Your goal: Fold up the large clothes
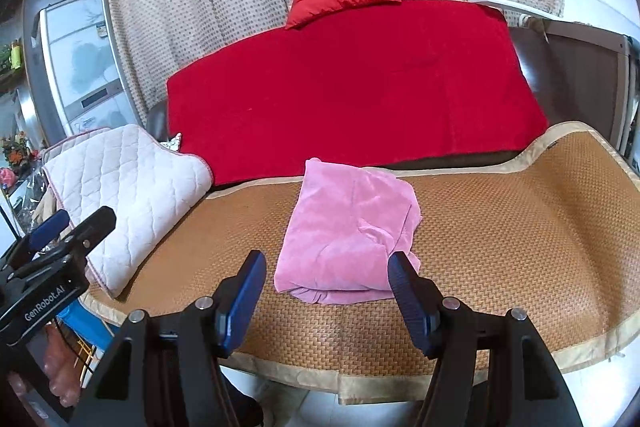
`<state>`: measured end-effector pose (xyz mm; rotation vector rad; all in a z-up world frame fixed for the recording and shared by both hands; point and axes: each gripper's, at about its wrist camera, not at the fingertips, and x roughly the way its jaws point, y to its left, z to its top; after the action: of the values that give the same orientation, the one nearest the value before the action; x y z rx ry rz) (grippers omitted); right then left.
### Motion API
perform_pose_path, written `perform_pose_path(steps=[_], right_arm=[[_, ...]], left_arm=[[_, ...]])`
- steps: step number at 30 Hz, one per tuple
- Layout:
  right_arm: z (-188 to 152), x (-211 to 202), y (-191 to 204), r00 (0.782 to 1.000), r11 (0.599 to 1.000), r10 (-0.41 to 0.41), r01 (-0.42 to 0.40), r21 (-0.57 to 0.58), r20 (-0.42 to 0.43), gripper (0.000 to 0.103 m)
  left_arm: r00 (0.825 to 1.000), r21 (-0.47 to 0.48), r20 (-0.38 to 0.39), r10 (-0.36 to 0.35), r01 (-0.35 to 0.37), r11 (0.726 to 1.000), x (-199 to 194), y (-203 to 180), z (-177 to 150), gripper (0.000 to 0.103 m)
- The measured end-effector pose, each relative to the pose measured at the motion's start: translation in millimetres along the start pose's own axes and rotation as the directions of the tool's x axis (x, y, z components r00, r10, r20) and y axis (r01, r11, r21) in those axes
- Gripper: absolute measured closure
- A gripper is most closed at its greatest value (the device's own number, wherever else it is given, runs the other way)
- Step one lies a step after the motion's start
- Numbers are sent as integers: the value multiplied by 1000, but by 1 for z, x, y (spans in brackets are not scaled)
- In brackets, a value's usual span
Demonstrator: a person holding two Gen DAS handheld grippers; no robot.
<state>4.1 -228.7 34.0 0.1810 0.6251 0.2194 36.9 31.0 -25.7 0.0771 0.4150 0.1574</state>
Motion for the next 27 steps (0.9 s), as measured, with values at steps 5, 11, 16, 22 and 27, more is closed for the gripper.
perform_pose_path(steps=[5, 11, 16, 22, 27], right_arm=[[-1, -1, 3, 1000, 1000, -7, 7, -5, 4, 36], [-1, -1, 6, 1000, 1000, 1, -1, -12, 0, 36], [1, -1, 5, 1000, 1000, -6, 6, -14, 7, 36], [2, -2, 6, 1000, 1000, -11, 11, -14, 8, 36], [3, -3, 8, 1000, 1000, -12, 12, -16, 16, 36]], left_arm=[[1000, -1, 9, 15, -15, 1000, -3, 0, 0, 11], [1000, 1, 15, 20, -20, 1000, -6, 0, 0, 11], [1000, 0, 18, 20, -20, 1000, -8, 0, 0, 11], [999, 8, 28, 18, -18, 1000, -13, -1, 1, 11], [999, 13, 35, 19, -20, 1000, -16, -1, 2, 11]])
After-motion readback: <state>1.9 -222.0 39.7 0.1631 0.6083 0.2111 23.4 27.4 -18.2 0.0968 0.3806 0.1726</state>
